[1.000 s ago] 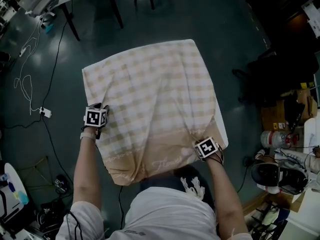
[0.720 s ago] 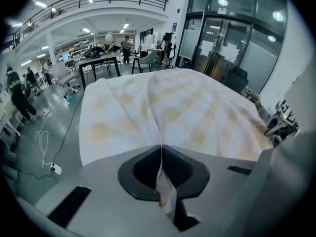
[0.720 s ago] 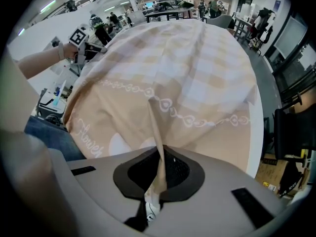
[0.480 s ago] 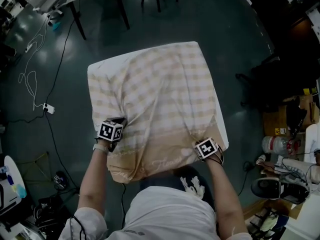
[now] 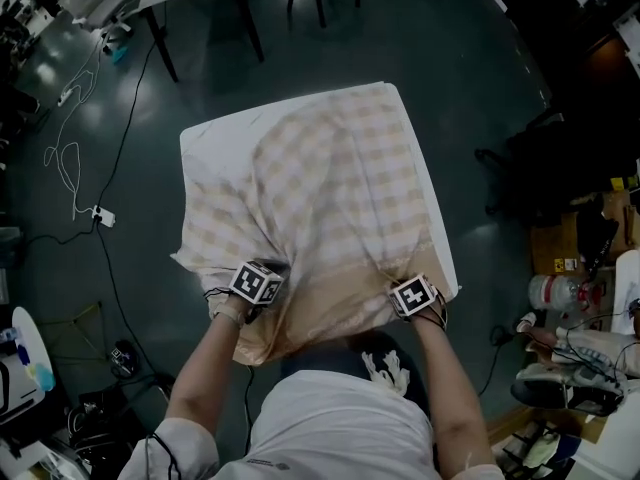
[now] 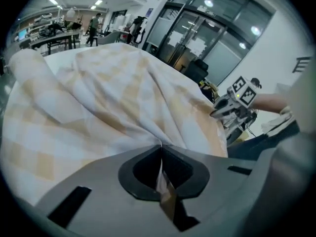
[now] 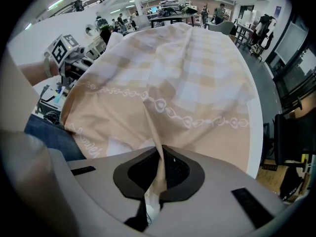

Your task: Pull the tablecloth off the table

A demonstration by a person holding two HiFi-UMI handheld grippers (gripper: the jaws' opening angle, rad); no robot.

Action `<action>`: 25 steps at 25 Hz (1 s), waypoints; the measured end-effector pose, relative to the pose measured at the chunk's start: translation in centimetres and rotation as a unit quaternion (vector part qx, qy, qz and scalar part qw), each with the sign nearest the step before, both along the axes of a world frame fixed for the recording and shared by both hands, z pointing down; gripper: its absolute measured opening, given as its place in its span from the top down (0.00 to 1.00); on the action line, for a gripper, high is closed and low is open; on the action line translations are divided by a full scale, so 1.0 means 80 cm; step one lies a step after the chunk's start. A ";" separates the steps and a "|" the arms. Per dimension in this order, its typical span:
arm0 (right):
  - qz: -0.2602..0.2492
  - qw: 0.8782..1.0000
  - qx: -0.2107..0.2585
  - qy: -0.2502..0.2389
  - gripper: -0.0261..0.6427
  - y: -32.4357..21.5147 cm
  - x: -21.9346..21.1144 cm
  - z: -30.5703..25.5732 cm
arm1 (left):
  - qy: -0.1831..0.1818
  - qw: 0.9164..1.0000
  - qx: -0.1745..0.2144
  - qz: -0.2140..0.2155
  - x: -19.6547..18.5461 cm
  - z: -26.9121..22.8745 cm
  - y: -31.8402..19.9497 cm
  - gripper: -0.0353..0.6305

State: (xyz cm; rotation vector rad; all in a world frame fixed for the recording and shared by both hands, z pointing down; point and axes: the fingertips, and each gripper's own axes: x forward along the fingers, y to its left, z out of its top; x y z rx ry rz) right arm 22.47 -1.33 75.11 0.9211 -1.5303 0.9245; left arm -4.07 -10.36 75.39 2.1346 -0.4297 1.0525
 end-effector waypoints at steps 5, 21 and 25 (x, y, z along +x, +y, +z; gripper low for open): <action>-0.004 1.000 -0.002 -0.008 0.92 0.001 -0.003 0.001 | 0.009 1.000 0.012 0.007 0.016 0.000 0.025 0.92; -0.002 1.000 0.006 -0.012 0.92 0.000 -0.008 0.001 | -0.021 0.954 0.073 -0.291 -0.157 -0.040 -0.097 0.51; -0.003 1.000 -0.003 -0.004 0.92 0.001 -0.004 0.002 | -0.077 0.944 0.058 -0.316 -0.189 -0.007 -0.125 0.46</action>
